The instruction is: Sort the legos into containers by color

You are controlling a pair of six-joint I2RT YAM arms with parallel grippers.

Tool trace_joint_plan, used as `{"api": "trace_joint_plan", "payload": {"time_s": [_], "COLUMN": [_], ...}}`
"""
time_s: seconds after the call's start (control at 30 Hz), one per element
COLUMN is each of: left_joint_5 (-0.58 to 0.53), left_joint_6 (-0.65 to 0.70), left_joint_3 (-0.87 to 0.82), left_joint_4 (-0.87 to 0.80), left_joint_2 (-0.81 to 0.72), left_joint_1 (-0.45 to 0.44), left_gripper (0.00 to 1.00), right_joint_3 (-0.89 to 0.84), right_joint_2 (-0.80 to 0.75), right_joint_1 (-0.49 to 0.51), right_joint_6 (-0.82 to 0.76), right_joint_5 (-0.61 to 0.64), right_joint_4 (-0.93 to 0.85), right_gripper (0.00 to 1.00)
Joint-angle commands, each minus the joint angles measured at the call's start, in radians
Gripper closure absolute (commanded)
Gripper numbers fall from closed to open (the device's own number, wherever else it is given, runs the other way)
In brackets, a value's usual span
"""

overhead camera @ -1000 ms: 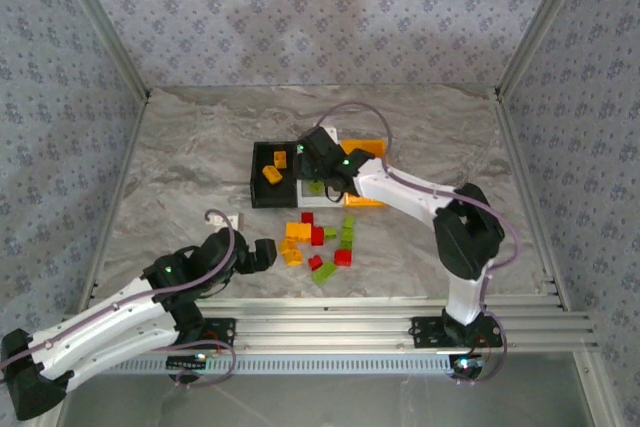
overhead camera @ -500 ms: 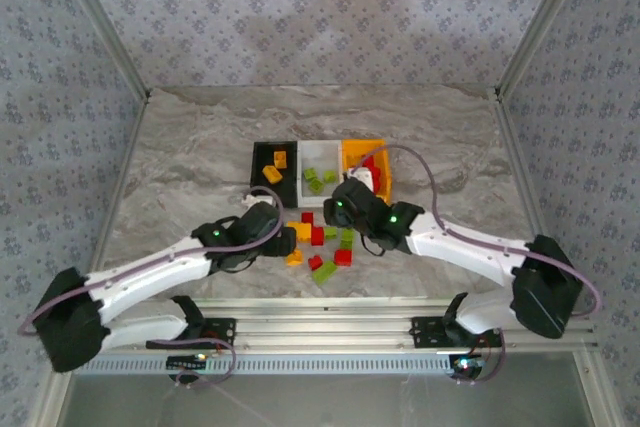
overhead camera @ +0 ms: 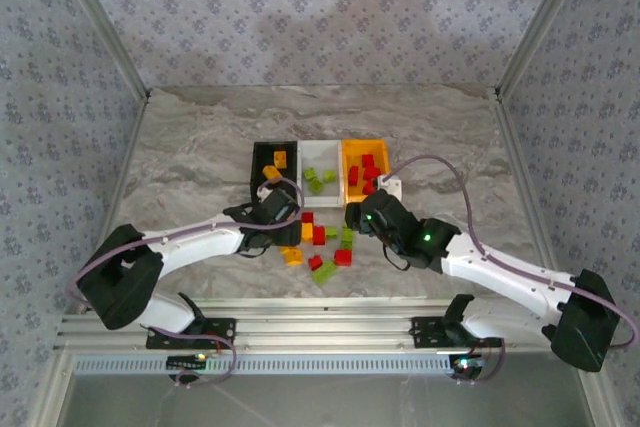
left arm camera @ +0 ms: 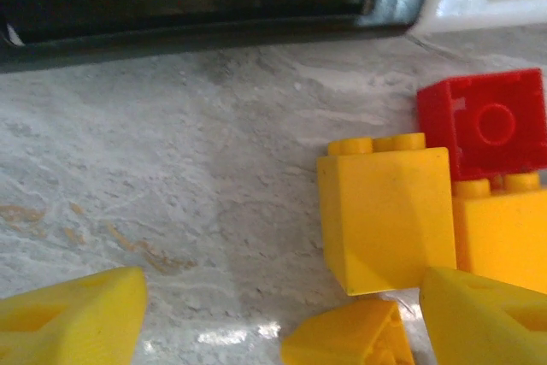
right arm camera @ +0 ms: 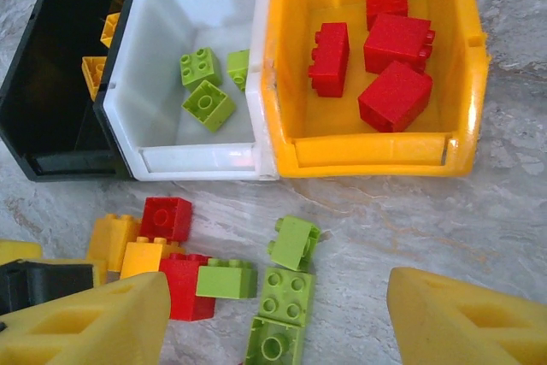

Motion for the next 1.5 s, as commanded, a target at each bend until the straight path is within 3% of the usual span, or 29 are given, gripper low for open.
{"api": "trace_joint_plan", "payload": {"time_s": [0.0,0.17,0.37,0.6,0.83,1.1,1.27,1.47], "left_joint_5": [-0.035,-0.013,0.071,0.002,-0.046,-0.048,-0.043,-0.022], "left_joint_6": [-0.013,-0.006,0.0,0.057,0.099,0.098,0.071,0.019], "left_joint_3": [-0.056,-0.119,-0.066,0.025,0.087,0.07,0.05,0.038], "left_joint_4": [-0.043,-0.072,-0.072,-0.035,-0.007,0.009,-0.022,-0.105], "left_joint_2": [-0.037,-0.171,-0.268,-0.096,0.096,0.126,0.055,-0.189], "left_joint_1": [0.042,0.095,0.073,0.064,0.072,0.071,0.052,0.027], "left_gripper": [0.18,0.18,0.15,0.14,0.27,0.52,0.62,0.62], "right_joint_3": [-0.013,-0.023,-0.026,-0.046,-0.054,-0.069,-0.072,-0.088], "right_joint_2": [-0.024,-0.025,-0.029,-0.057,-0.11,-0.146,-0.143,-0.147], "right_joint_1": [-0.006,-0.006,-0.008,-0.006,-0.006,-0.01,-0.014,-0.015], "right_joint_6": [0.022,0.023,0.024,0.038,0.045,0.05,0.053,0.059], "right_joint_5": [0.036,0.035,0.033,0.036,0.05,0.059,0.056,0.053], "right_joint_4": [-0.02,-0.003,0.0,-0.008,-0.036,-0.045,-0.04,-0.025], "right_gripper": [0.3,0.3,0.3,0.3,0.3,0.29,0.29,0.29]}}
